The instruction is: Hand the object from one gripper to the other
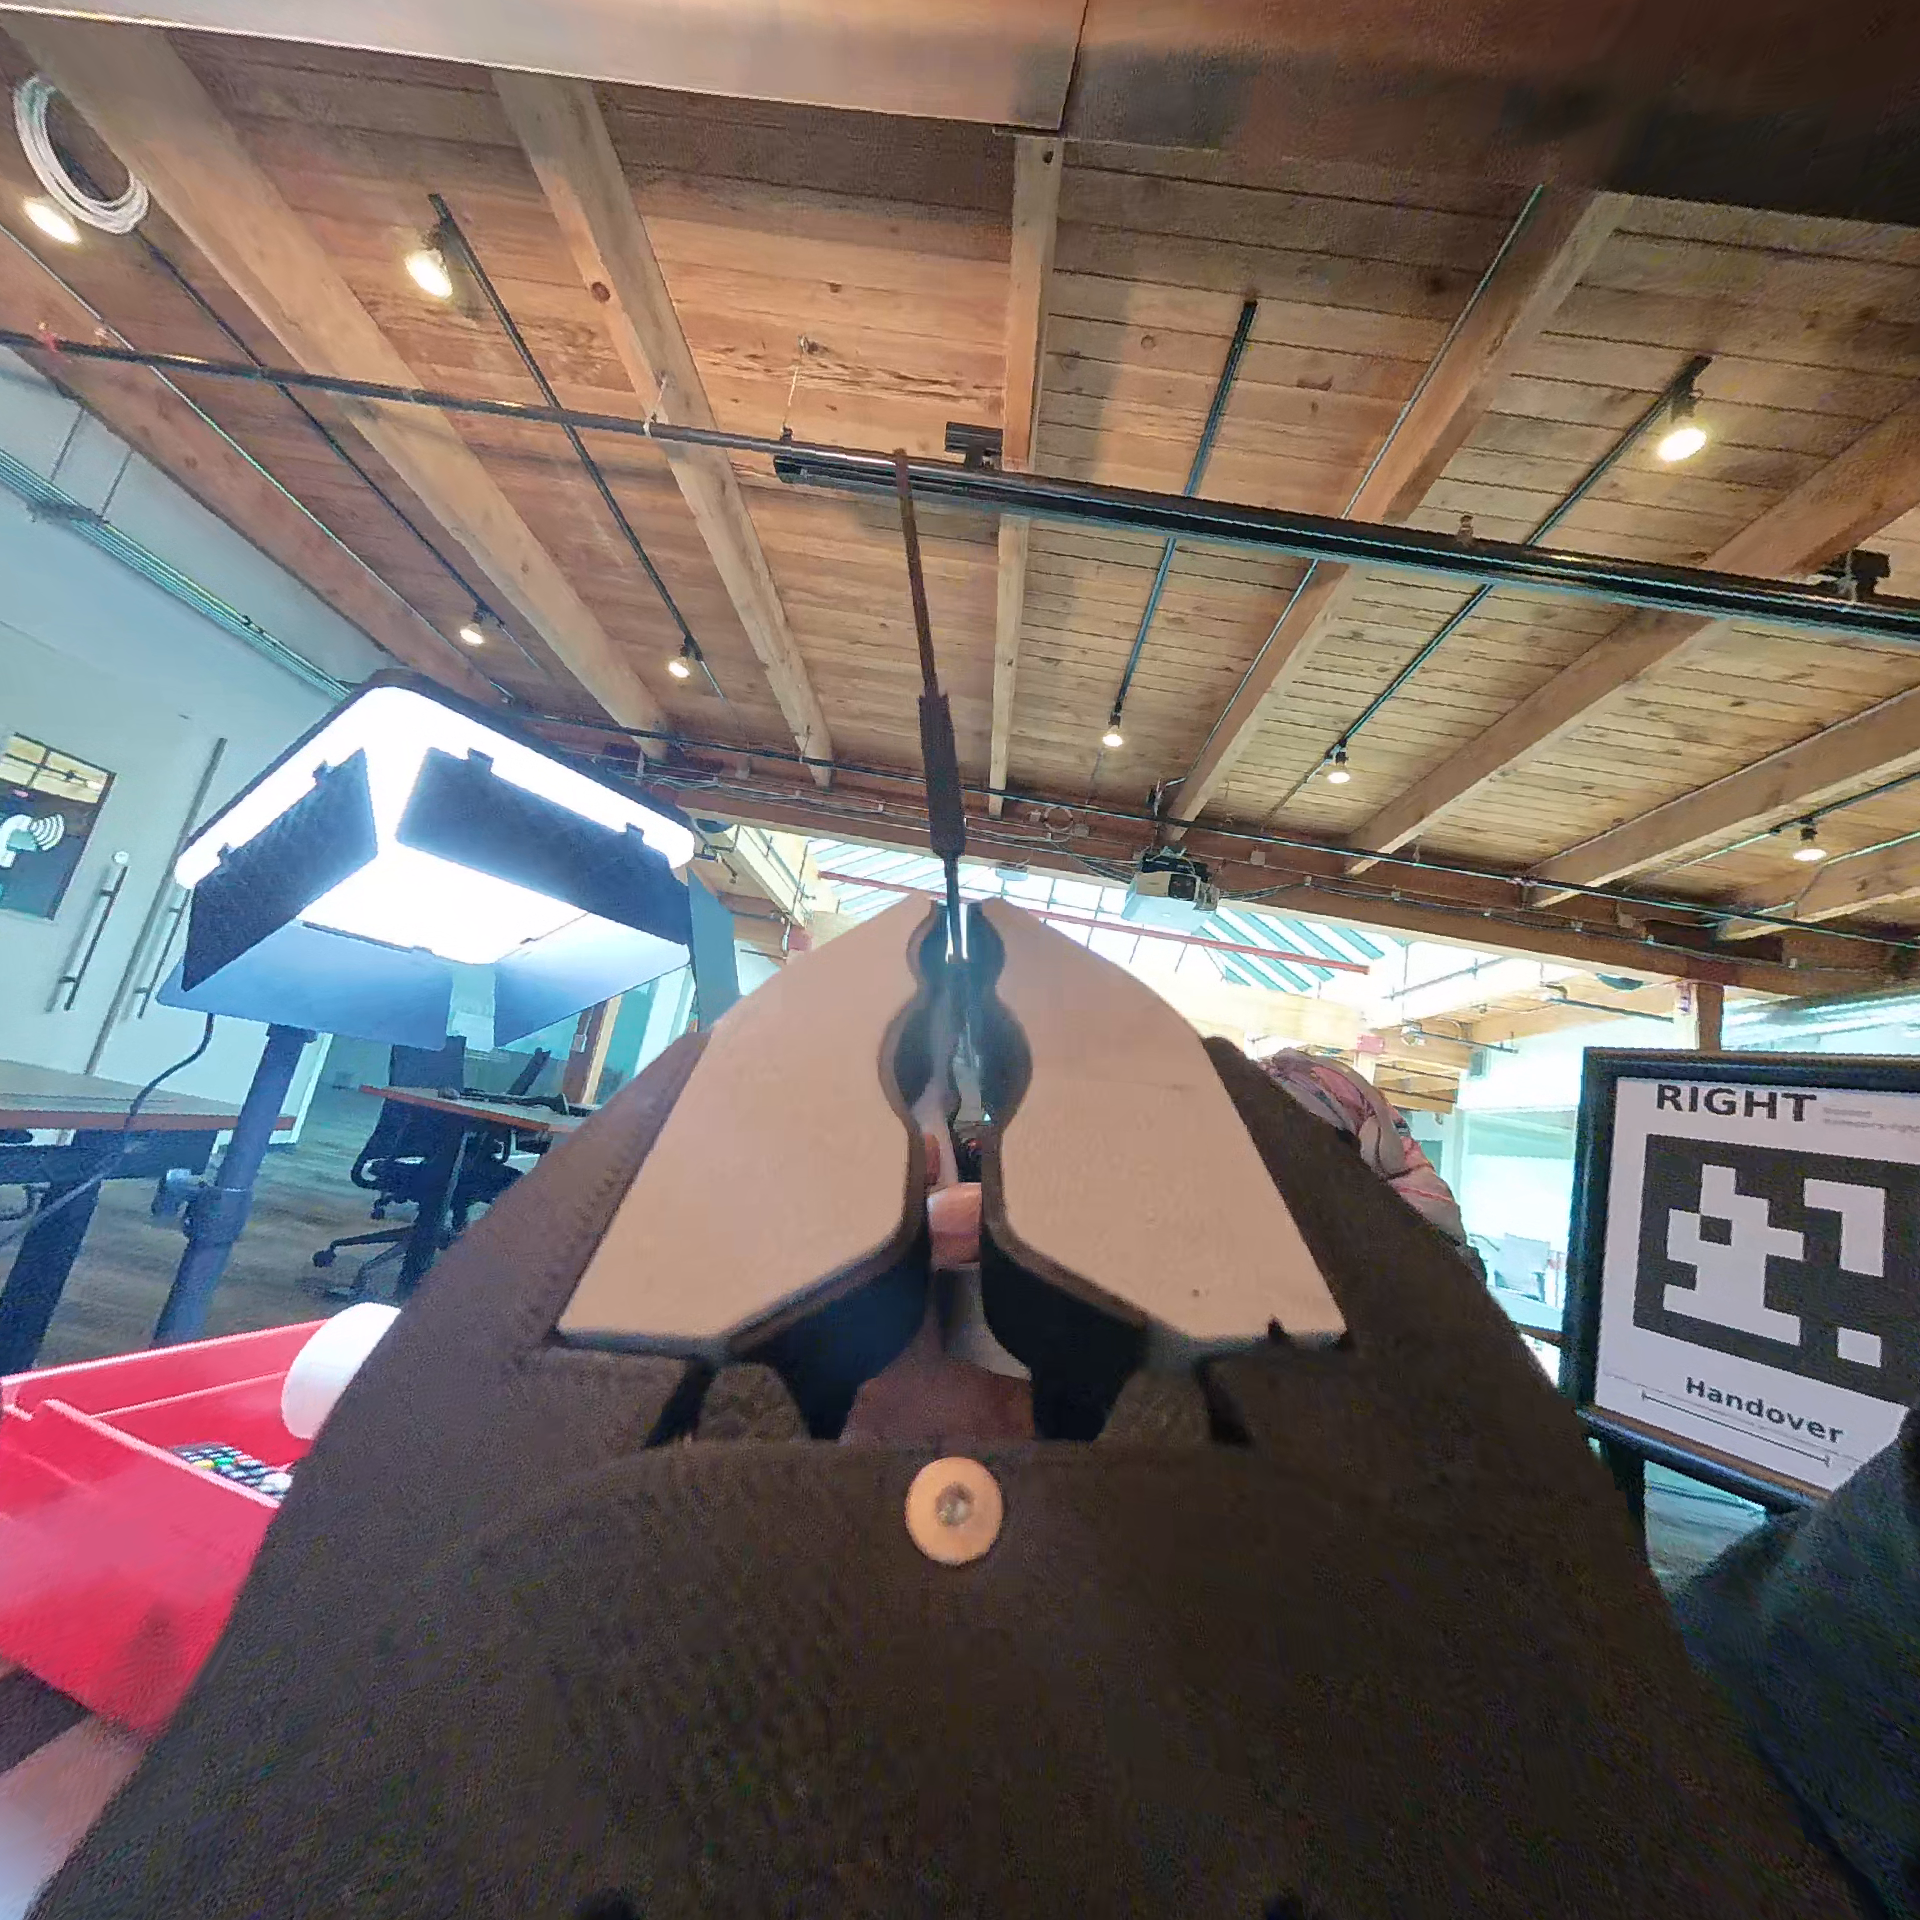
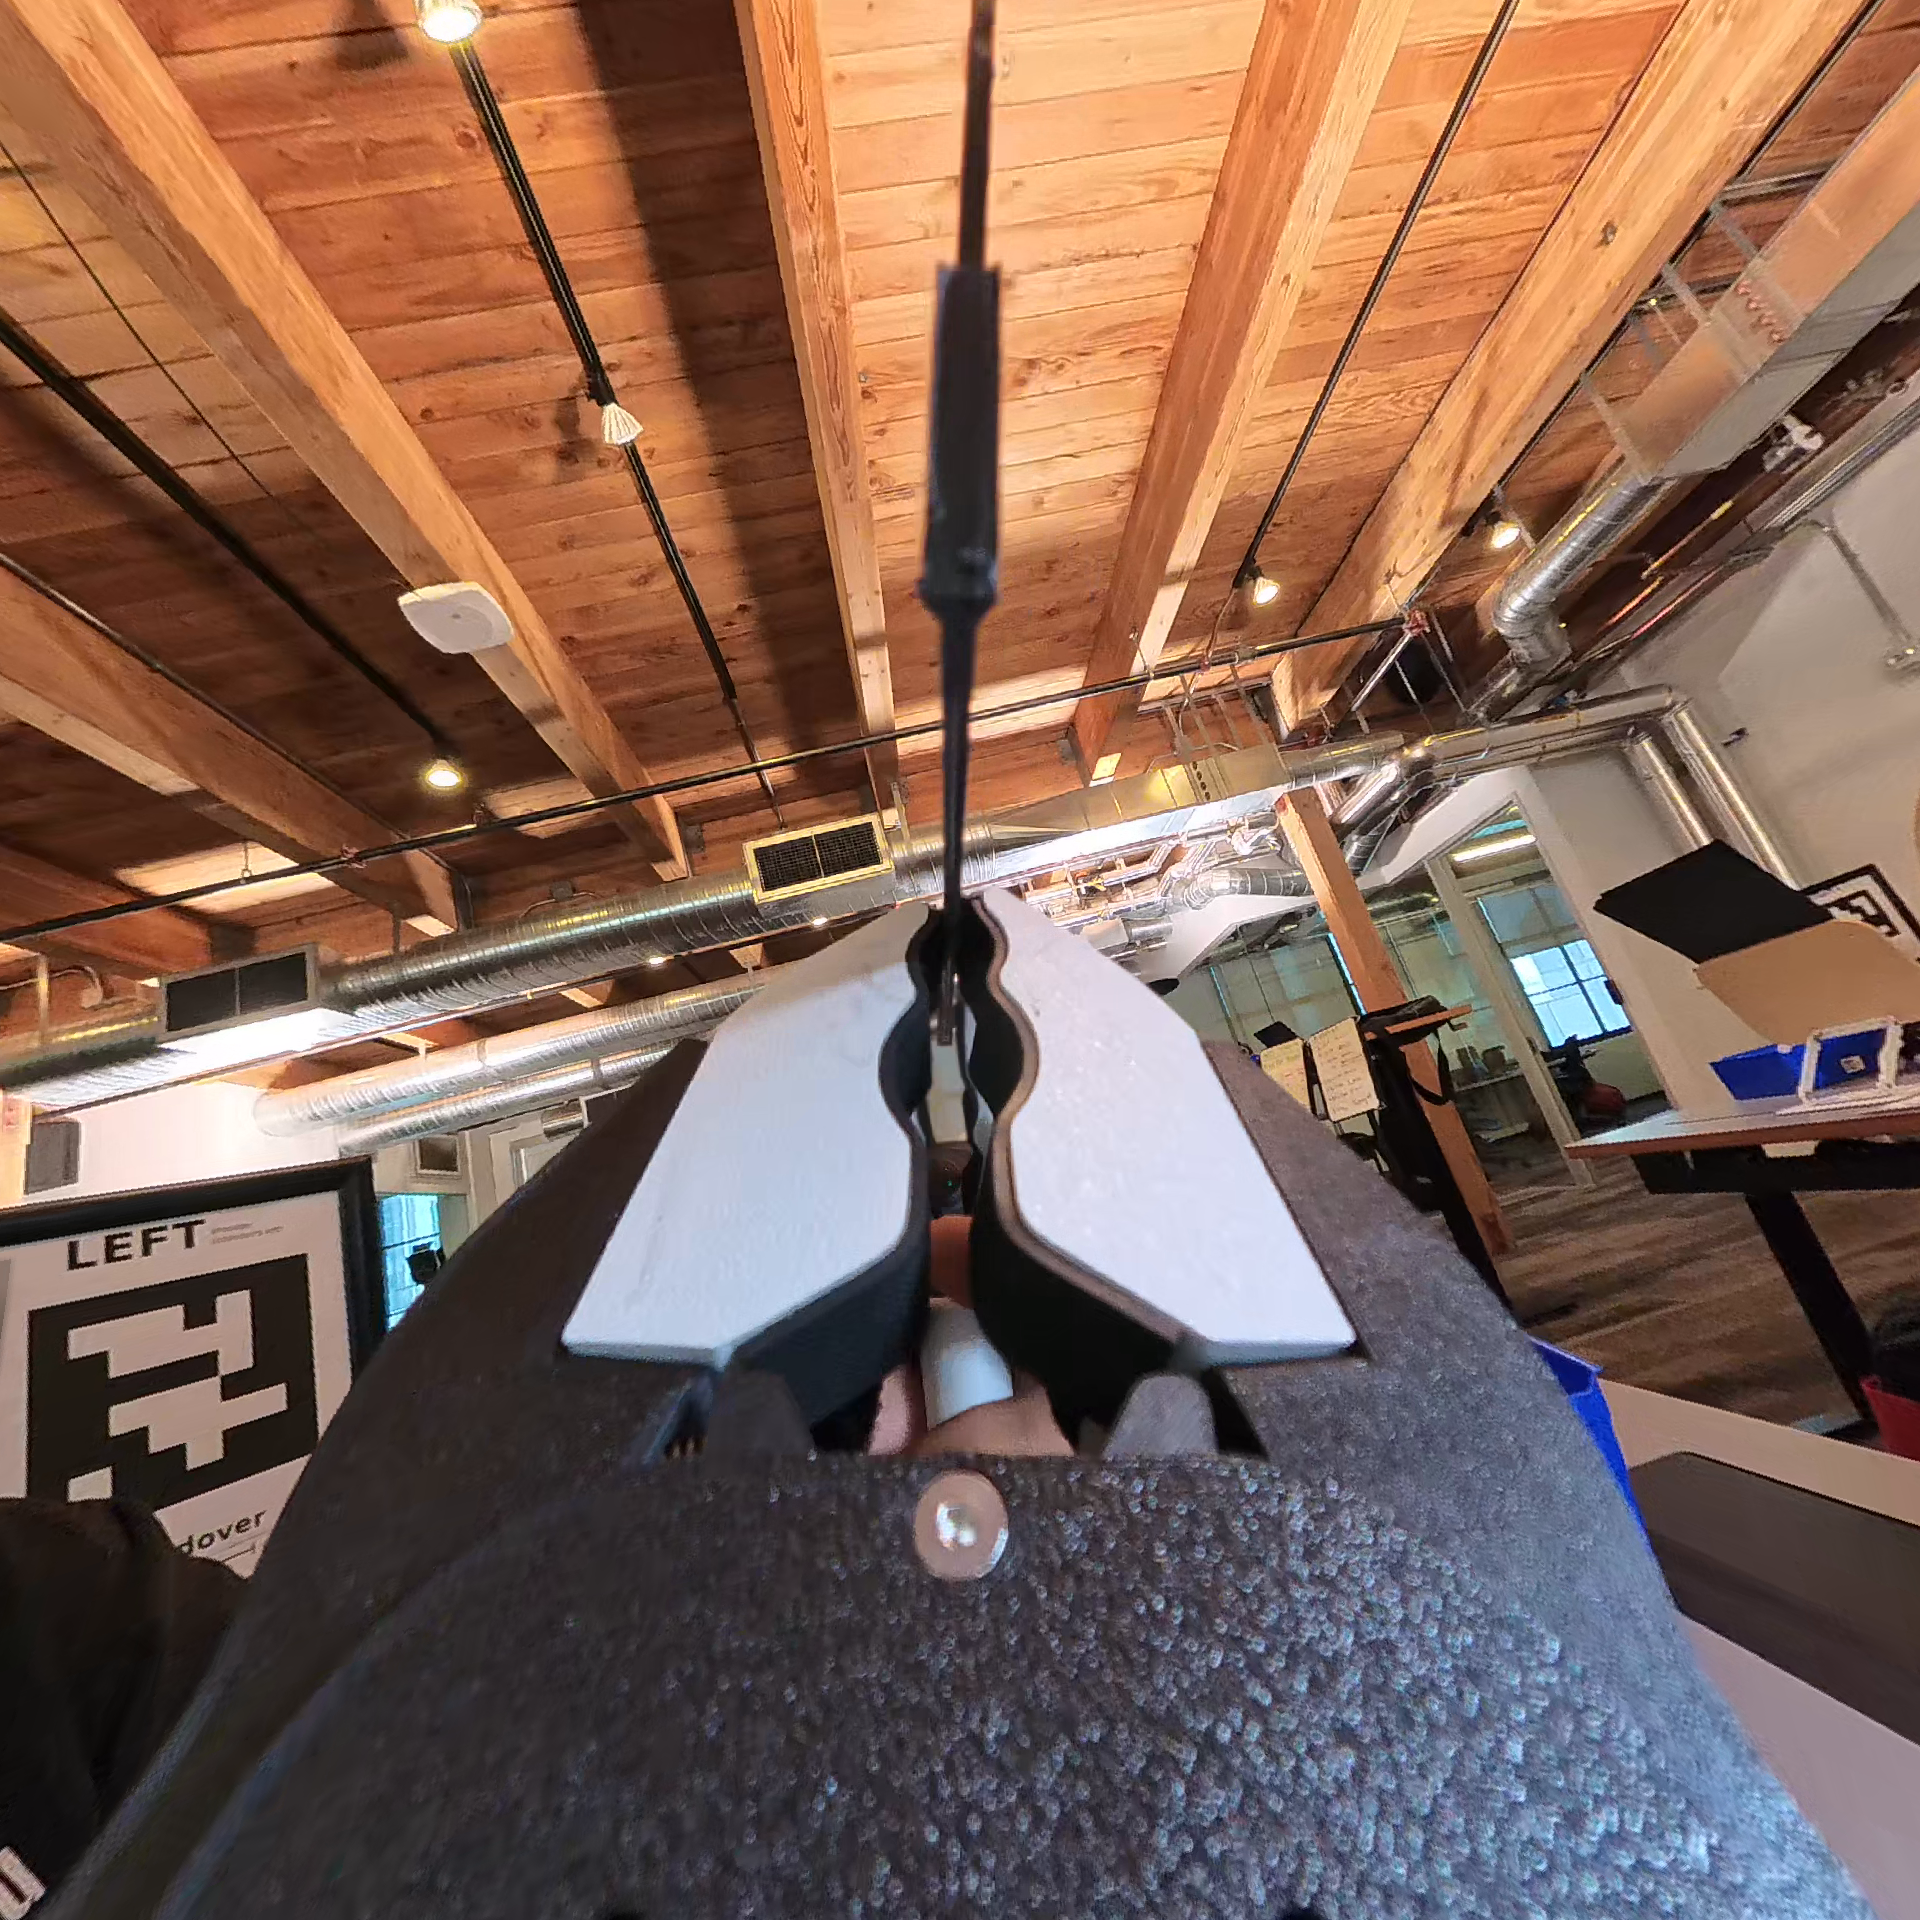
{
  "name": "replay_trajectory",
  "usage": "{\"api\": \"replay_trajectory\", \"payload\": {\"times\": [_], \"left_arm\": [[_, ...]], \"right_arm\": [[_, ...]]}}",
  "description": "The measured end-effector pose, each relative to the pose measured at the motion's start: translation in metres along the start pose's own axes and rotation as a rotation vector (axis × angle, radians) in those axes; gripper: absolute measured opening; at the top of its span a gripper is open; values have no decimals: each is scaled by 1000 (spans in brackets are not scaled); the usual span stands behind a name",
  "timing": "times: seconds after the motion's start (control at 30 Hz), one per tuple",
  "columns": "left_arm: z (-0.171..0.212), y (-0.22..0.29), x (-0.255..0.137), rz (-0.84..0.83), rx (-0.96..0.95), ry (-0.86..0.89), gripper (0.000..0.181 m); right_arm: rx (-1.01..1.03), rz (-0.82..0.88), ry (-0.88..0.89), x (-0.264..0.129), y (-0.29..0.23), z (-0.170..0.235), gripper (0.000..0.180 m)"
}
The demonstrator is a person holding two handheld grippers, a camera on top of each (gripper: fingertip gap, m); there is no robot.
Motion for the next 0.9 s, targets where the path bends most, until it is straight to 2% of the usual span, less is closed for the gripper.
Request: {"api": "replay_trajectory", "payload": {"times": [0.07,0.23,0.5,0.7,0.87,0.9], "left_arm": [[6,3,4,2,14,-32,16],[13,5,8,-23,34,-57,2],[-3,6,3,-11,26,12,1],[-5,2,-2,-17,12,15,2],[5,2,0,-15,-3,-25,18],[8,3,2,-12,-1,-37,16]], "right_arm": [[-2,-12,-12,1,-1,3,2],[-1,-23,-43,5,-3,12,2],[-2,-5,-21,3,-1,10,11],[-8,-1,-6,1,0,5,2],[-7,-11,-29,2,-1,11,2],[-3,-14,-33,3,-1,13,2]]}}
Point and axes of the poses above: each gripper's, where its closed fingertips meet, x out along the fingers, z out of its underside, y = z × x across the jaws, the point moved 5 cm from there along -x, back along the fingers, and after that the axes turned 1 degree about -y, right-handed, at the moved point
